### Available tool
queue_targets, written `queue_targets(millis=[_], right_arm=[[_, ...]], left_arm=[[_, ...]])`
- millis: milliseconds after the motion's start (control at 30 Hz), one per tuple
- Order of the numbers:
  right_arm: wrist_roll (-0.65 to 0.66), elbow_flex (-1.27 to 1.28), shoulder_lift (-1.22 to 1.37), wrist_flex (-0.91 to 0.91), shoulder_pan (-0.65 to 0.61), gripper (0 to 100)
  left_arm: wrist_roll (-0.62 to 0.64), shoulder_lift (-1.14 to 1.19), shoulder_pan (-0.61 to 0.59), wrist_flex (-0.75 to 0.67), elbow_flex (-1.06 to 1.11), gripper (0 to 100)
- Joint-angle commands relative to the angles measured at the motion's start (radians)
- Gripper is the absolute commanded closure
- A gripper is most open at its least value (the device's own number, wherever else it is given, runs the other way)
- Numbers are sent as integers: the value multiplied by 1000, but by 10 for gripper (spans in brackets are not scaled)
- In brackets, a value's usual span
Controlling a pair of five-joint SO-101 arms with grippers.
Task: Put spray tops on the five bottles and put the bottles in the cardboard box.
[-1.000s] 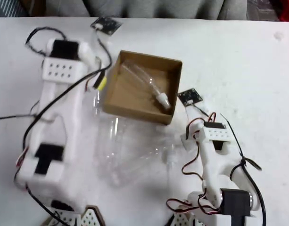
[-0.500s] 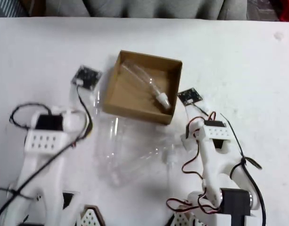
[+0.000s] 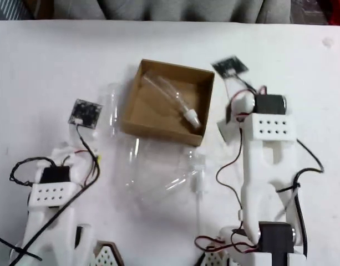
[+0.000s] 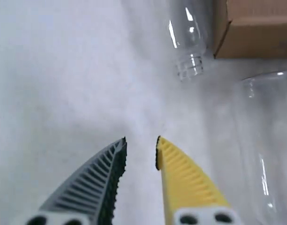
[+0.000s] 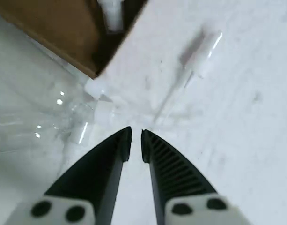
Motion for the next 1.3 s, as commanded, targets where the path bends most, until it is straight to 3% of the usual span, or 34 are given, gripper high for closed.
queue_targets(millis=[0, 167, 500, 767, 1033, 1267], right_arm=[[-28, -127, -15, 7, -88, 934], [-23, -146, 93, -64, -216, 874], [-20, -155, 427, -329, -228, 874], [-20, -321, 633, -277, -209, 784], [-20, -417, 779, -275, -205, 783], [89, -442, 822, -200, -223, 825]], left_arm=[[38, -13, -19, -40, -5, 902], [35, -13, -21, -41, -3, 902], [35, -13, -21, -123, 34, 902], [35, -15, -18, -124, 34, 902], [35, -15, -18, -124, 34, 902], [35, -13, -19, -146, 35, 902]])
